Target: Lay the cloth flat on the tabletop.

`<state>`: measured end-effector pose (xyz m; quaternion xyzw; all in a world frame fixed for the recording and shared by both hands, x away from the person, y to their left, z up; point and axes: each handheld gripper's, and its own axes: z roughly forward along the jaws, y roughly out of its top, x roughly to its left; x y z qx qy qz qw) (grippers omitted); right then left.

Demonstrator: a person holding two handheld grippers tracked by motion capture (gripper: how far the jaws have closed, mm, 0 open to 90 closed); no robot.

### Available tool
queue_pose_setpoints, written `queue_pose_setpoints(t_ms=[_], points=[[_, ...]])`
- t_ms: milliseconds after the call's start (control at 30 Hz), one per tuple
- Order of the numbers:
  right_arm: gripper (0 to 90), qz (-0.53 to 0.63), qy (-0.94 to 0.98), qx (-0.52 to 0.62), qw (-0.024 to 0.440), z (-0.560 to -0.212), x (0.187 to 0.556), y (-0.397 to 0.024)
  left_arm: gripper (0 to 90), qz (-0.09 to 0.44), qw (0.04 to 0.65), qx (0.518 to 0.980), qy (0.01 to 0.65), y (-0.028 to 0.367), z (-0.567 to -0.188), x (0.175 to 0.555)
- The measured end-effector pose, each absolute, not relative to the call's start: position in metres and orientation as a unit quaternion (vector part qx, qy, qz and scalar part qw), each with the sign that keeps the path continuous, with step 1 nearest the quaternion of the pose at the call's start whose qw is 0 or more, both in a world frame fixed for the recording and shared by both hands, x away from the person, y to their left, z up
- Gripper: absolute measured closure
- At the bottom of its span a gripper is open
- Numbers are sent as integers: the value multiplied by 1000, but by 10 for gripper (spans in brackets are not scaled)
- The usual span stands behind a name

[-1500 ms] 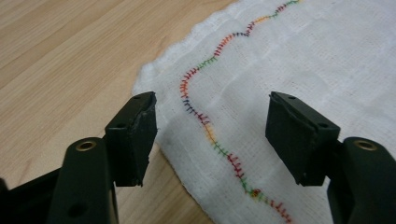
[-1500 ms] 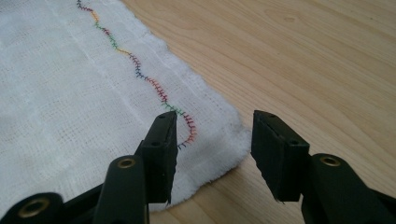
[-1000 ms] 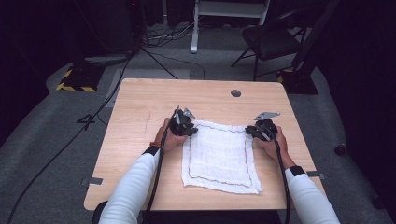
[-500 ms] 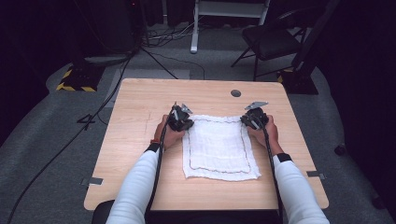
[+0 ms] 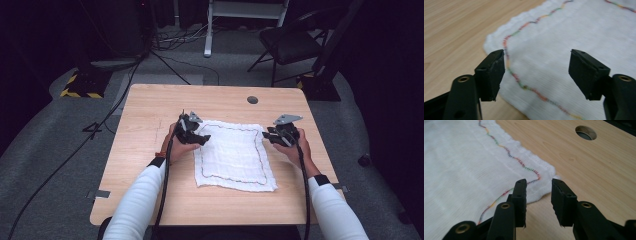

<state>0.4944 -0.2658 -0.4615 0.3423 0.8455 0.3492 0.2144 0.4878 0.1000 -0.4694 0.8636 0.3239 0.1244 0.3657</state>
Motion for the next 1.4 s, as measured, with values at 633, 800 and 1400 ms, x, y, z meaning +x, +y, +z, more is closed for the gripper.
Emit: queue_pose_setpoints(t_ms=[633, 800, 1400], points=[[544, 367, 877, 276, 143, -473, 400, -282, 215, 86, 323, 910, 246, 108, -489, 382], [541, 345, 888, 268, 142, -483, 386, -282, 212, 98, 305, 908, 269, 116, -490, 376], [530, 337, 890, 276, 133, -490, 370, -294, 213, 83, 323, 900, 282, 137, -494, 366]])
